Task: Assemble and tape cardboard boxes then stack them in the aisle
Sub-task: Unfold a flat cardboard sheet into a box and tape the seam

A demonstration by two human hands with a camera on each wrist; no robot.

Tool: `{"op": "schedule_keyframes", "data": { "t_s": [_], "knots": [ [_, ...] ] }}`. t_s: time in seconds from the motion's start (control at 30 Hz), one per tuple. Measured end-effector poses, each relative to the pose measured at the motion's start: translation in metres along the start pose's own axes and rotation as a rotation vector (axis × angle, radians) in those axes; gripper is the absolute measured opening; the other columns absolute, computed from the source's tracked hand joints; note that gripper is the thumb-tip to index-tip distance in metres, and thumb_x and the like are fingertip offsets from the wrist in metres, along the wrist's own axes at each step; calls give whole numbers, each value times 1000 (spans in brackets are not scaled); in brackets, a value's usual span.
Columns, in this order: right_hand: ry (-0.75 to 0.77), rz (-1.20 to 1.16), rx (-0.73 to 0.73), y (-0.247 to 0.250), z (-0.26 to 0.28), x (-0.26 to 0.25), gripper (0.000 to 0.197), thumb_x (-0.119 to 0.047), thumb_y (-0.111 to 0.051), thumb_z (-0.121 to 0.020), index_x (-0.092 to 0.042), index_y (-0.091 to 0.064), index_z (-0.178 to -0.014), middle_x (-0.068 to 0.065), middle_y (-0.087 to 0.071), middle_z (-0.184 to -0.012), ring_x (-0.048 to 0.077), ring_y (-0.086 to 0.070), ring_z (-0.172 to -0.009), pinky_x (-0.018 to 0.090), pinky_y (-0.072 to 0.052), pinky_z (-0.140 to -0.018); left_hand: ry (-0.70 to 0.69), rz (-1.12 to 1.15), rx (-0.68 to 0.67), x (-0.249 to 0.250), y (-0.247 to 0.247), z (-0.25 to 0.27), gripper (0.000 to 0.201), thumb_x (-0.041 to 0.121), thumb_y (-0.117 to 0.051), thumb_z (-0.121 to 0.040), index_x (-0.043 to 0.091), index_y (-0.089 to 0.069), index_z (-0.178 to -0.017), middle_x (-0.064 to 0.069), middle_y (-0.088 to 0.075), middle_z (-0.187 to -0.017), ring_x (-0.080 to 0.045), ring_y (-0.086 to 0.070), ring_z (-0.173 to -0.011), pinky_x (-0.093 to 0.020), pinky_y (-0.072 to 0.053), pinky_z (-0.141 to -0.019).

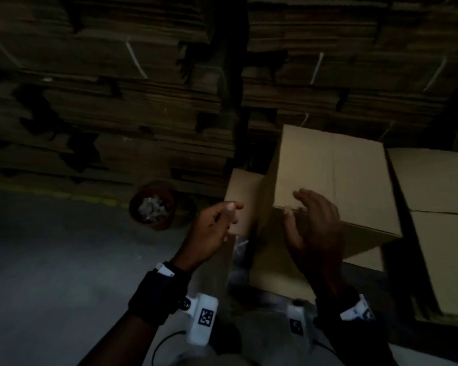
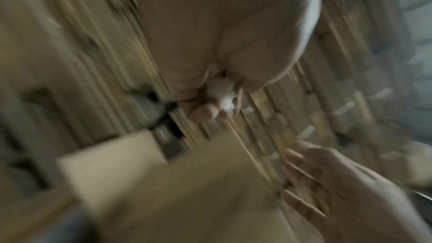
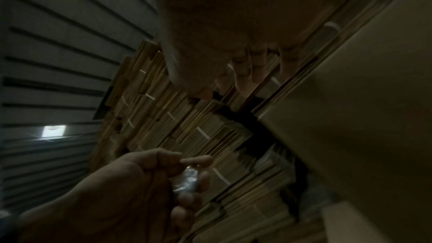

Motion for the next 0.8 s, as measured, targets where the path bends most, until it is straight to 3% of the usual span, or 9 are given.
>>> {"op": "schedule_keyframes", "data": {
  "t_s": [0.03, 0.1, 0.17, 0.27, 0.33, 0.43, 0.63, 0.73, 0.8],
  "knots": [
    [34, -51, -22, -12, 6, -14, 35, -28, -61, -95, -5, -68, -122, 13, -67, -124, 26, -58, -118, 25, -39, -102, 43, -11, 29, -7, 14, 7, 28, 29, -47, -101, 20, -70, -113, 8, -61, -75, -5, -51, -59, -20, -43, -54],
    [81, -159, -67, -34, 18, -37, 34, -27, -60, -95, -4, -68, -119, 12, -68, -120, 25, -59, -114, 21, -36, -100, 87, -32, 83, -17, 41, 25, 26, 13, -44, -104, 21, -67, -113, 3, -60, -76, -8, -53, -63, -26, -46, -60],
    [95, -256, -118, -57, 28, -55, 33, -27, -59, -95, -6, -68, -119, 10, -68, -120, 23, -59, -114, 22, -39, -98, 84, -58, 149, -23, 67, 43, 29, 3, -47, -104, 24, -64, -114, 0, -63, -85, -7, -58, -69, -31, -52, -66],
    [83, -360, -220, -97, 38, -80, 32, -31, -58, -96, -10, -68, -119, 6, -68, -120, 23, -62, -113, 34, -49, -96, 115, -52, 284, -30, 109, 67, 29, 4, -65, -96, 16, -60, -122, -7, -68, -101, -13, -65, -80, -28, -55, -68],
    [73, -391, -294, -126, 41, -94, 33, -33, -58, -95, -12, -69, -119, 5, -68, -119, 24, -63, -111, 33, -49, -95, 140, -60, 371, -33, 134, 75, 23, 7, -71, -92, 13, -63, -113, -7, -68, -91, -14, -65, -76, -24, -55, -64],
    [43, -421, -410, -175, 36, -116, 35, -33, -61, -92, -13, -70, -118, 6, -69, -119, 26, -64, -110, 25, -42, -92, 151, -156, 453, -42, 178, 73, 9, 18, -69, -95, 21, -65, -103, -2, -66, -81, -13, -64, -65, -28, -55, -61],
    [-69, -460, -591, -287, -5, -147, 31, -21, -68, -92, -9, -70, -120, 15, -67, -120, 32, -64, -109, 43, -54, -90, 255, -220, 461, -104, 270, 3, 22, 13, -71, -92, 17, -64, -112, -12, -66, -108, -25, -65, -87, -42, -59, -76],
    [-119, -429, -630, -356, -32, -154, 31, -16, -69, -92, -7, -69, -122, 18, -67, -121, 34, -64, -112, 48, -53, -93, 323, -300, 435, -152, 321, -55, 38, 33, -71, -79, 22, -63, -114, -13, -69, -114, -31, -67, -100, -49, -58, -87],
    [-149, -406, -665, -407, -49, -158, 33, -18, -67, -94, -6, -67, -125, 17, -67, -124, 32, -63, -115, 48, -52, -97, 312, -374, 406, -167, 350, -98, 40, 32, -68, -78, 19, -62, -116, -13, -69, -116, -33, -66, -106, -41, -55, -91]
  ]
}}
Point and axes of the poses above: each hand's wrist, its own z-axis away from the middle knuckle, its own y-axis out of the back of the hand, x = y × z, the point moved 6 cm from there along -z, towards the middle knuckle
